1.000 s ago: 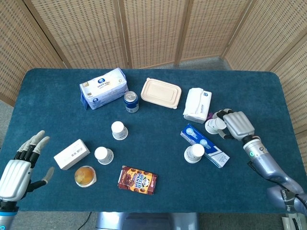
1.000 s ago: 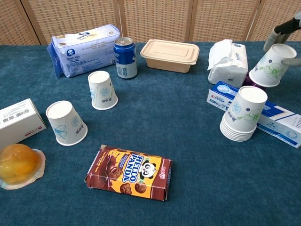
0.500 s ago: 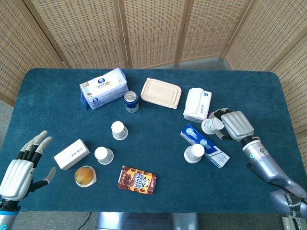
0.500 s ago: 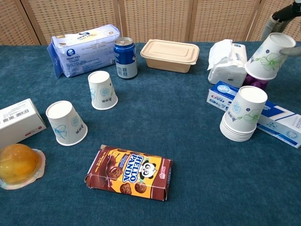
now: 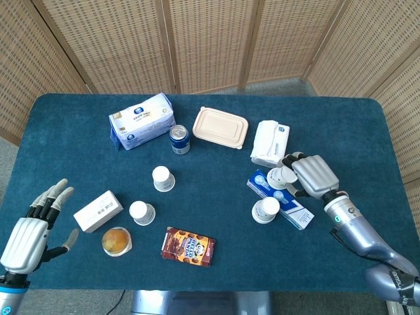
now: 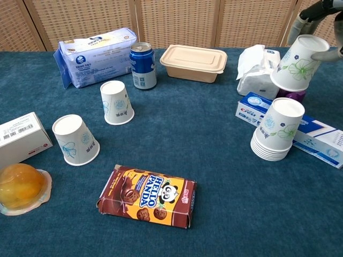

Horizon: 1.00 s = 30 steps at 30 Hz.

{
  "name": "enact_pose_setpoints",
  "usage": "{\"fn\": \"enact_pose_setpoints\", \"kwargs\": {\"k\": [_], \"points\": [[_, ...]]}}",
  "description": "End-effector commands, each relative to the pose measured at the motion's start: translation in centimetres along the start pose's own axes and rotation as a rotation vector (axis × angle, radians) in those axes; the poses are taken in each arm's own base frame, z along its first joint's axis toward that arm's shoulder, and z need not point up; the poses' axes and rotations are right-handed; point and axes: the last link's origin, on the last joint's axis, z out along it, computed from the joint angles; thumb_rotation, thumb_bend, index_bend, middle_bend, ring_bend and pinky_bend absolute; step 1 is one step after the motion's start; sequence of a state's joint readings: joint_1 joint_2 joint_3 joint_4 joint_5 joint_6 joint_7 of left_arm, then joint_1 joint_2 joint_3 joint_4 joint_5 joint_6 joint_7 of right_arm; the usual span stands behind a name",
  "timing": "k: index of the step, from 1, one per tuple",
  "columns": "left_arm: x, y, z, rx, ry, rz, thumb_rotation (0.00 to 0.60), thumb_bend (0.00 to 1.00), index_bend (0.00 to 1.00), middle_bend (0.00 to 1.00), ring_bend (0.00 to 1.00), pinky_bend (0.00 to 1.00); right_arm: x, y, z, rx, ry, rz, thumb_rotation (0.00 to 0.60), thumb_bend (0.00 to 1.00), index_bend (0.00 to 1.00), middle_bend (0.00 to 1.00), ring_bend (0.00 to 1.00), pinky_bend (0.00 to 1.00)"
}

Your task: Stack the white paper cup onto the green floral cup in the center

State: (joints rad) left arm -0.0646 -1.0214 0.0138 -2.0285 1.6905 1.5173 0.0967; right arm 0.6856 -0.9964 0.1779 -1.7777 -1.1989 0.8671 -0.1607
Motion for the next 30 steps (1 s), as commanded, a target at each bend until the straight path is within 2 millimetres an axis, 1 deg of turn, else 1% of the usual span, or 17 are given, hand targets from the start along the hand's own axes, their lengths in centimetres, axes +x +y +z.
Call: {"fn": "enact_pose_setpoints", "kwargs": {"k": [1,7,20,30], "points": [[0.0,0.0,0.0,-0.002,0.001,0.0,0.6,0.44,0.03,0.02,0.0,0.11,0.1,-0.1,0.0,-0.002,-0.001,0.001,0.6,0.47,0.42,0.39,0.25,0.57],[0.0,0.0,0.1,-0.007,-0.002,-0.003,0.6,0.44,0.03,0.02,0.0,0.11,0.2,-0.9,0.3,0.006,-0.008,0.005,0.6,0.47,0.42,0.39,0.25,0.57],[-0.2,-0.2,0.4,-0.009,-0.008,-0.01,0.6,0.43,0.03,0.02,0.0,0.11,0.5,-3.4,1.1,0.043,-0.028,0.013,0.6,0.47,0.42,0.39,0.26,0.57],[-0.4,-0.3,0.6,-0.01,-0.014,-0.015,0.6,0.43,0.03,0.02,0.0,0.11,0.6,-5.3,1.1,0.072,-0.046,0.027,0.6,0.47,0.42,0.39,0.26,0.57]]}}
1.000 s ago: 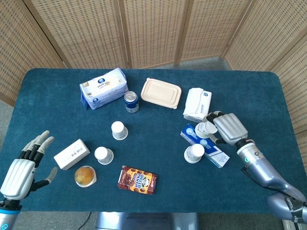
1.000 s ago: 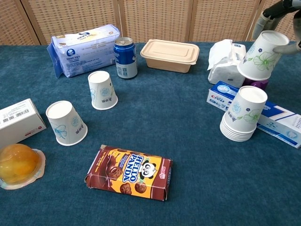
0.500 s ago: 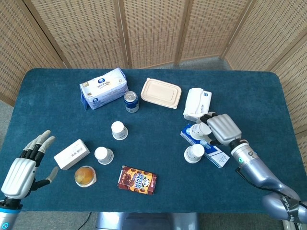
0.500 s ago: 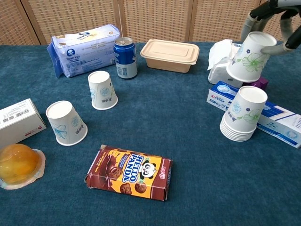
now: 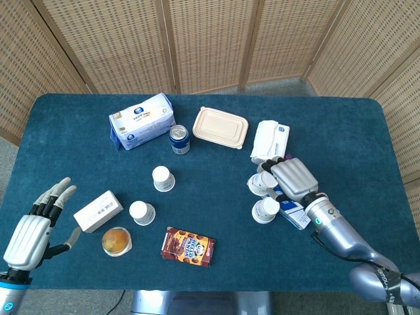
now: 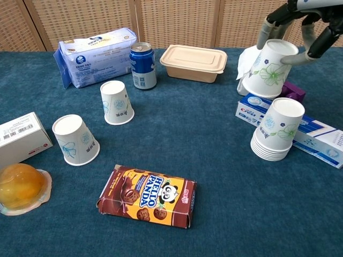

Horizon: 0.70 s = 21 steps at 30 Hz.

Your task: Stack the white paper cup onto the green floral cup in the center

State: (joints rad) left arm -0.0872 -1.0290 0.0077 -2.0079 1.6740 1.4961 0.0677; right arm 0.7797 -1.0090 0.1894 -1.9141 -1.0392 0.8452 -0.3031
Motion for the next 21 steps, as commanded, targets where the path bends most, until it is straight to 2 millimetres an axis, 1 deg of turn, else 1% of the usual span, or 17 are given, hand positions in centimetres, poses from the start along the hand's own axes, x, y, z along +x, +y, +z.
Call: {"fn": "enact_pose_setpoints", "kwargs": {"k": [1,10,21], "points": [[0.0,0.0,0.0,-0.001,0.0,-0.001,0.6,0.43,0.03,0.02,0.0,0.11,0.1,-0.5,0.1,0.009,-0.004,0.001,0.6,0.47,0.42,0.39,0.26,0.57],[-0.1,-0.1,0.2,-0.002,-0.003,-0.006,0.6,0.44,0.03,0.02,0.0,0.11,-0.1,-2.8,0.4,0.058,-0.031,0.009,0.6,0.47,0.42,0.39,0.26,0.57],[-0.2,-0.4,0.2,0.0,-0.005,-0.014,0.6,0.44,0.03,0.02,0.0,0.11,-1.3,-5.7,1.2,0.124,-0.088,-0.01,0.6,0.47,0.42,0.39,0.26,0.57]]}}
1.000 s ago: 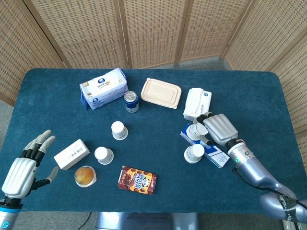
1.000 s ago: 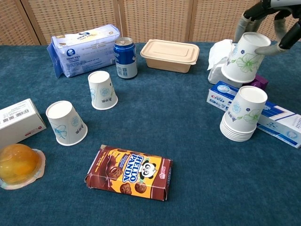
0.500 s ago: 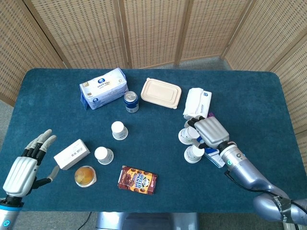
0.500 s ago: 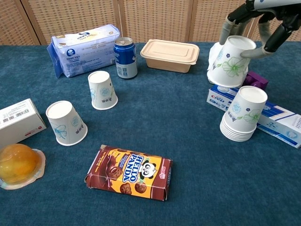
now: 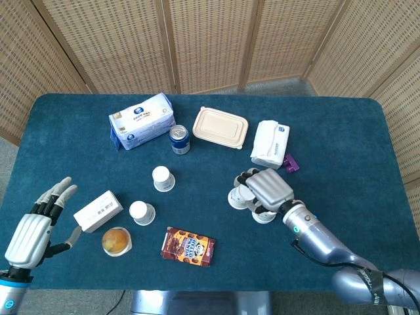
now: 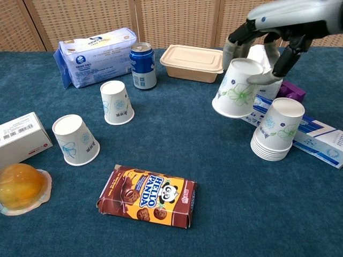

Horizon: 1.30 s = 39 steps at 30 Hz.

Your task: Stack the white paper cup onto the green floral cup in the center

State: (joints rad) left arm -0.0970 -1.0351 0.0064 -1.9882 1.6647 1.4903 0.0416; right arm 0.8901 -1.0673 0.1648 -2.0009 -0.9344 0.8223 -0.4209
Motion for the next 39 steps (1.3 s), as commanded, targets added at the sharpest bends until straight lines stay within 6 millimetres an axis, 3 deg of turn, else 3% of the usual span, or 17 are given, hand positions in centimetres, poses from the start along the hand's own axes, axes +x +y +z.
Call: {"fn": "enact_pose_setpoints", "kwargs": {"k": [1,18,39], "points": [[0.0,-0.1,0.0,0.0,0.0,-0.002,0.6,0.44,0.03,0.02,0.0,0.11,-0.3,-0.7,0.3,0.016,-0.011,-0.004,0.6,0.47,0.42,0.39,0.26,0.57],[-0.1,-0.5,-0.3,0.001,-0.003,-0.012,0.6,0.44,0.03,0.02,0.0,0.11,-2.1,-3.6,2.5,0.06,-0.058,-0.031,0.6,0.46,0.42,0.38,0.26,0.57],[-0.1,-0.5,-0.4,-0.002,-0.001,-0.012,0.6,0.44,0.03,0.02,0.0,0.11,-4.9,-4.6,4.9,0.063,-0.102,-0.046,0.6,0.46,0.41,0.37,0.26,0.55]]}}
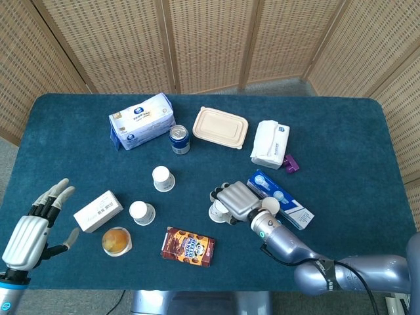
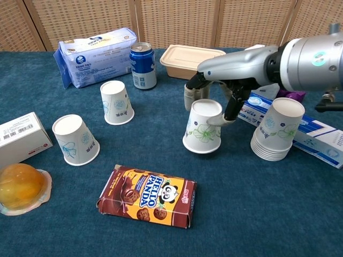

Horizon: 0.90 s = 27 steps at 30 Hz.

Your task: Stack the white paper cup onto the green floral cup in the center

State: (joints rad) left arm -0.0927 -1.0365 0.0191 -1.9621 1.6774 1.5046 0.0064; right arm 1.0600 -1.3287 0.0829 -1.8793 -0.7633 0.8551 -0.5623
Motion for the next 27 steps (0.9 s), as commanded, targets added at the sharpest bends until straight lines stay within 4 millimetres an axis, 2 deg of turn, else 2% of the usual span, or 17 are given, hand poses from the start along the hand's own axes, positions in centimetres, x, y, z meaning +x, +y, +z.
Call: {"fn": "enact_pose_setpoints", "kwargs": {"k": [1,7,19,27], "points": [[0.0,0.0,0.0,0.0,-0.001,0.0,0.6,0.44,0.03,0.02,0.0,0.11,-0.2,-0.2,0.2,0.004,-0.001,-0.003,0.6,0.46,0.41,0.37,0.26,0.55],[0.0,-0.1,0.0,0.005,0.002,0.0,0.6,0.44,0.03,0.02,0.0,0.11,-0.6,-0.1,0.4,0.001,-0.008,-0.002,0.6,0.45,0.39,0.37,0.25,0.54],[-0.1,0.2,0.2,-0.008,-0.003,0.0,0.6,0.44,0.02,0.02,0.0,0.11,-0.7,0.6,-1.0,-0.017,-0.028,-0.036,0.6,0.45,0.23,0.27,0.13,0.51],[-0.1,0.3,0.2,-0.01,-0.004,0.001,0.6,0.44,0.02,0.02,0.0,0.11,-0.7,0.7,-1.7,-0.02,-0.031,-0.037,0.6,0.45,0.19,0.26,0.12,0.51]]}}
